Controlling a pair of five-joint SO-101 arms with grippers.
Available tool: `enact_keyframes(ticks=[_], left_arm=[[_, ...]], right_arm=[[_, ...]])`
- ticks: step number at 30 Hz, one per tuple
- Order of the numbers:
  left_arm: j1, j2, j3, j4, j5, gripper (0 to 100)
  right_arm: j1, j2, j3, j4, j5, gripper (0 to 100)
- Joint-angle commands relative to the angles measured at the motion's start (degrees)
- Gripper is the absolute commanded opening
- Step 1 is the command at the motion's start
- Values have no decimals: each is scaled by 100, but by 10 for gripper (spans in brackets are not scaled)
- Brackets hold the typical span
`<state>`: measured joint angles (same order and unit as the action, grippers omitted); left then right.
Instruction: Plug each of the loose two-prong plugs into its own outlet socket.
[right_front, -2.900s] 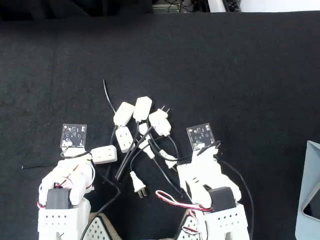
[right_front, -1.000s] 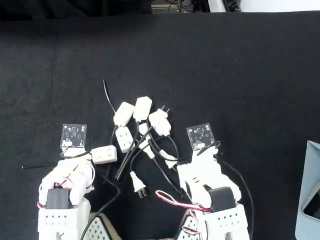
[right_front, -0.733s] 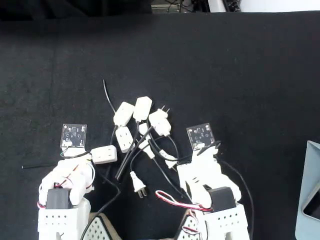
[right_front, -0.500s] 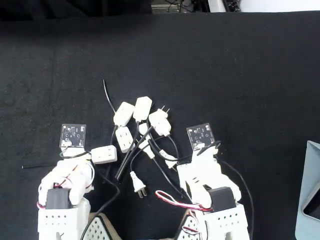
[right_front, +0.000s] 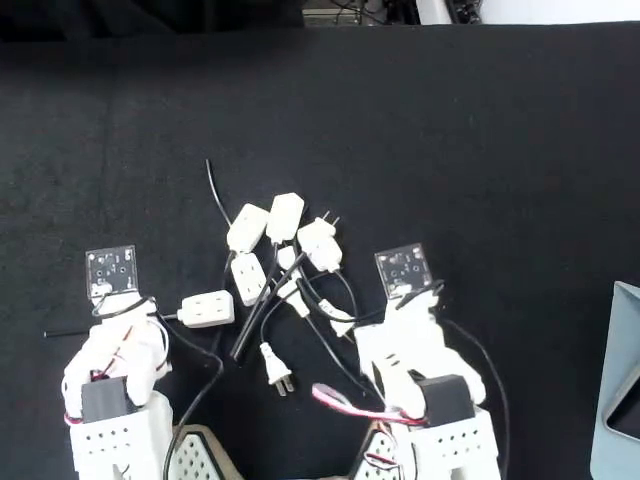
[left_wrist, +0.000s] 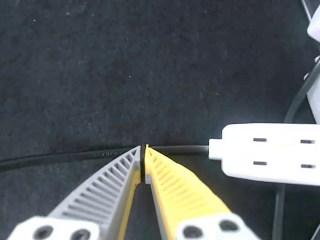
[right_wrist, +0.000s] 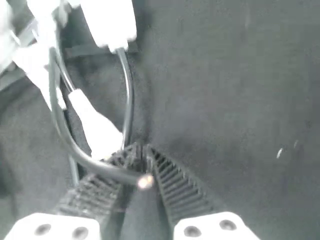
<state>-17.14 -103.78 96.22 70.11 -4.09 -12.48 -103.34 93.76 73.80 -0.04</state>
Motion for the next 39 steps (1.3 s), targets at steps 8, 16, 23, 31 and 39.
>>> enact_keyframes(ticks=[8, 16, 23, 31, 39], left_arm=[[-57, -26, 119, -105, 0, 30], [-40, -26, 119, -105, 35, 30], [-57, -26, 119, -105, 18, 30], [-57, -26, 119, -114, 0, 30], [-57, -26, 119, -114, 0, 30]], right_arm=[[1037, -251, -2053, -598, 1345, 15], [941, 2668, -4374, -185, 1881, 15], [176, 5657, -6167, 396, 1846, 14], [-571, 7108, -6070, 26, 1837, 15], [-1266, 8092, -5349, -695, 1477, 44]])
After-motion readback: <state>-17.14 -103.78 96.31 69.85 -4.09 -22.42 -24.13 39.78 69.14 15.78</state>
